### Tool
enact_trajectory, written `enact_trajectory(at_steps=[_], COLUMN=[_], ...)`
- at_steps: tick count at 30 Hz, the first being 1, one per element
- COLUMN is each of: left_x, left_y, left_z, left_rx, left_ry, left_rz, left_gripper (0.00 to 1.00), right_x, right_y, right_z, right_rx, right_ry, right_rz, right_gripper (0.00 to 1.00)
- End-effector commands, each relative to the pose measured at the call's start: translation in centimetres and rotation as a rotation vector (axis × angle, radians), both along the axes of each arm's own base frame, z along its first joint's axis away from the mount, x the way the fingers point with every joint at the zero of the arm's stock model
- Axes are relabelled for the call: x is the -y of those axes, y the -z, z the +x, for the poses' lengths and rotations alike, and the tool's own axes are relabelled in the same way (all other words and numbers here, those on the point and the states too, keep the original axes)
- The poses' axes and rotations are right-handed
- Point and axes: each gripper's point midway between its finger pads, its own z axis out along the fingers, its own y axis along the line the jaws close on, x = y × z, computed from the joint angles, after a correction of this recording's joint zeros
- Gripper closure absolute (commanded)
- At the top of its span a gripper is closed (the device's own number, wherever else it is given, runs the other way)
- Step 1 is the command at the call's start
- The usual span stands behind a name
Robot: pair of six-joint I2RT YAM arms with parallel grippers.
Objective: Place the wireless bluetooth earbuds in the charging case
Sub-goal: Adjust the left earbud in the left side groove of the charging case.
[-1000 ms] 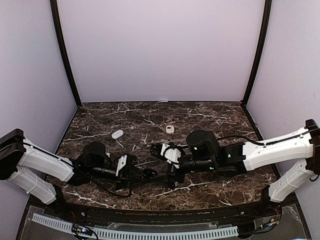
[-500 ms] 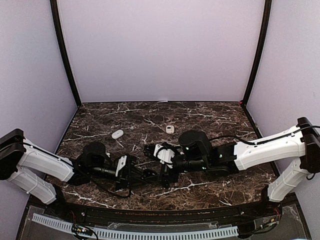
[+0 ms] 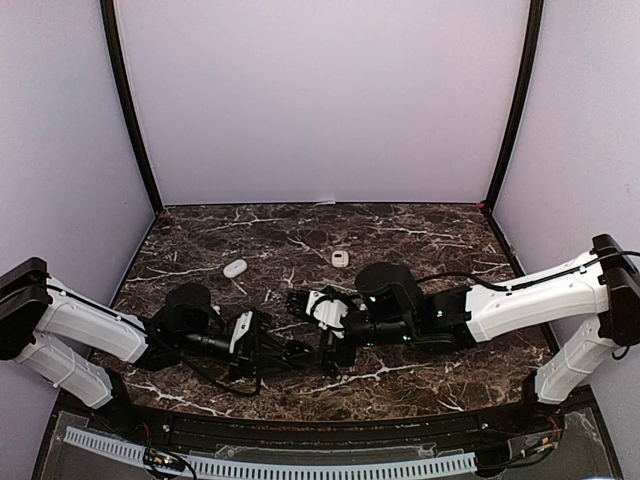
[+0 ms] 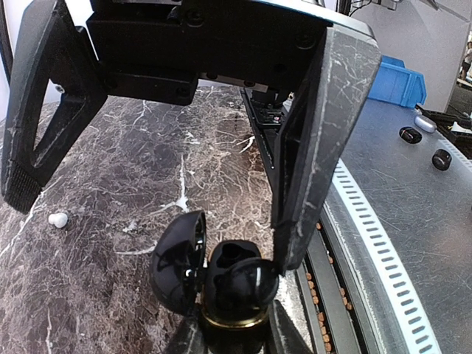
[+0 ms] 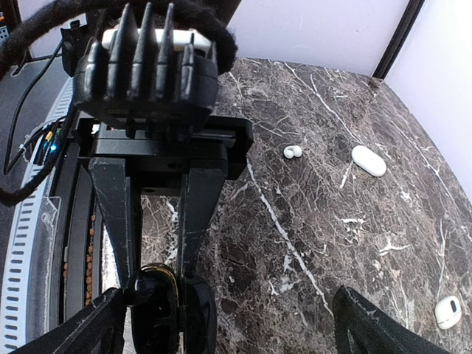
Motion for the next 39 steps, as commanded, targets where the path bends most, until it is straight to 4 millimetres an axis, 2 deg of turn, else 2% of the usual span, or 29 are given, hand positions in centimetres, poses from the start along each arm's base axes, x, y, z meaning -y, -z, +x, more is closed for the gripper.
enact_trajectory(at_steps=[1,10,19,26,30,35,39], left_x=[0.1,0.0,0.0,0.0,0.0,-0.1,-0.1], left_y=[-1.9,-2.0,-2.0,-2.0,-2.1,-2.0,-2.1], left_z=[-1.0,-1.1,-1.1,-0.9,-0.9,-0.8,-0.9], left_rx=[0.032,0.033,0.034,0.037,0.041,0.055,0.059], left_ry=[0.066,0.066,0.065,0.055,0.055,0.049,0.049], left_rz=[-0.06,-0.066,-0.067,-0.067,-0.07,-0.071,-0.074], left_gripper=[0.83,0.83,0.83,0.83,0.83,0.83,0.83], right_x=[0.5,1.3,1.1,1.6,1.9,1.3,0.8], right_y=[-0.6,-0.2,-0.6,-1.5,-2.8,-4.1,-3.9], right_z=[1.1,1.3,1.1,-0.5,-1.1,-0.4,0.4], right_rx=[0.038,0.046,0.041,0.028,0.028,0.017,0.007], right_ry=[0.051,0.072,0.061,-0.012,-0.031,0.013,0.055], right_rz=[0.019,-0.002,0.011,0.058,0.115,0.171,0.184], right_gripper=[0.03,0.04,0.04,0.02,0.01,0.01,0.02])
